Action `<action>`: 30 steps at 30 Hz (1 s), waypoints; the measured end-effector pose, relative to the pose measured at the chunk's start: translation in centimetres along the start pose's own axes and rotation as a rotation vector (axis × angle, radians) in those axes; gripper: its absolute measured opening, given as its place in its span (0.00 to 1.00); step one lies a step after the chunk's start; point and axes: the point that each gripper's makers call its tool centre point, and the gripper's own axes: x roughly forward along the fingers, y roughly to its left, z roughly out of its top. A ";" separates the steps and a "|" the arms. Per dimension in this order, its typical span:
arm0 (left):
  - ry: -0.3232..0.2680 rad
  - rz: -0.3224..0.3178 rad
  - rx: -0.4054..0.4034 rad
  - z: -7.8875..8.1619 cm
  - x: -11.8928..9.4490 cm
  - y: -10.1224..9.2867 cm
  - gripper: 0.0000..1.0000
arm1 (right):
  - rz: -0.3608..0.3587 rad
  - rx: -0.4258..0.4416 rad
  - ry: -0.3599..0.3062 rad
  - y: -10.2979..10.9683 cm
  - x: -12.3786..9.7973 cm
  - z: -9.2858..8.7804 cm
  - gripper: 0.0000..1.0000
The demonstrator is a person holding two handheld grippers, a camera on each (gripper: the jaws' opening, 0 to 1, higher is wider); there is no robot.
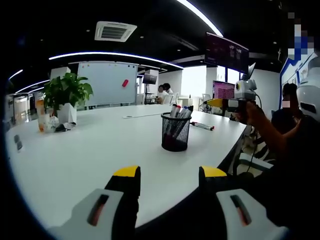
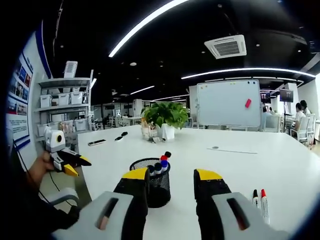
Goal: Pick up the whiteboard markers from the pen holder and place them facing the whiteboard neatly
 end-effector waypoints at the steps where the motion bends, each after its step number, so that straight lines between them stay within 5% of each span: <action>1: 0.000 0.002 0.000 0.0 -0.1 0.1 0.48 | 0.005 0.000 0.000 0.3 0.2 -0.1 0.38; 16: 0.001 0.003 -0.003 -0.1 0.0 0.1 0.48 | 0.067 -0.005 0.038 2.7 2.6 -2.1 0.36; 30: 0.002 0.002 -0.008 -0.3 -0.1 0.1 0.48 | 0.106 -0.007 0.035 4.3 3.4 -1.9 0.34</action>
